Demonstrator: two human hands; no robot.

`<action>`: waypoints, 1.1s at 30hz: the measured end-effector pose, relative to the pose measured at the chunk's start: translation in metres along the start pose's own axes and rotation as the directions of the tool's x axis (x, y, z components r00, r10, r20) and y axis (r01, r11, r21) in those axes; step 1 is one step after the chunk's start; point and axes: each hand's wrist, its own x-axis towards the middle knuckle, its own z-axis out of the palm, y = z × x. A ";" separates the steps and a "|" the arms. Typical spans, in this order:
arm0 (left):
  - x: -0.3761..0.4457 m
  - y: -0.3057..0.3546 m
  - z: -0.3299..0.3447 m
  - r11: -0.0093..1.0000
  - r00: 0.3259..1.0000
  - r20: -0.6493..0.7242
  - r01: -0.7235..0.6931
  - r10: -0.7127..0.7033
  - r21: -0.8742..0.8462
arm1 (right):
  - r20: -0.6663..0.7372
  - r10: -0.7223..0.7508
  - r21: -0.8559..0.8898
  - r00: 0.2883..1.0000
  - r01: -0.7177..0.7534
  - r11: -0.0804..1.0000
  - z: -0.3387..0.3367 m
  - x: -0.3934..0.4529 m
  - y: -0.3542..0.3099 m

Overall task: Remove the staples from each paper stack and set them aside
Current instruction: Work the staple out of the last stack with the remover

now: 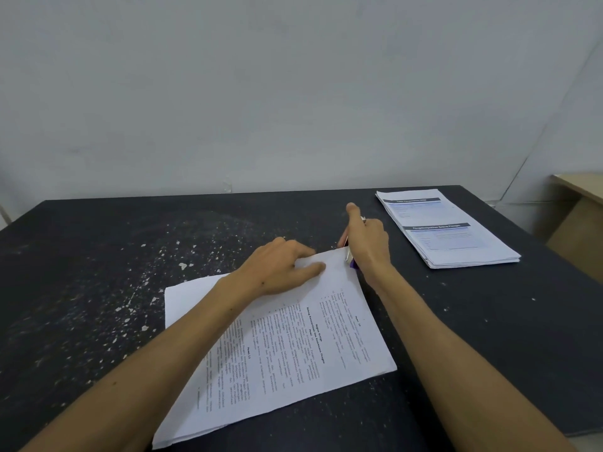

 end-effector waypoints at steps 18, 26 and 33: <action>-0.001 0.005 0.009 0.989 0.995 0.064 0.086 -0.079 -0.119 | -0.095 0.095 -0.043 0.991 -0.100 0.994 0.008 -0.005 -0.002; -0.004 0.015 0.005 0.989 0.997 0.045 0.071 -0.066 -0.131 | -0.108 0.064 -0.051 0.992 -0.070 0.996 0.009 -0.006 0.001; -0.002 0.015 0.004 0.978 0.996 0.074 0.060 -0.046 -0.202 | -0.128 0.016 0.011 0.992 -0.015 1.000 0.009 -0.011 0.003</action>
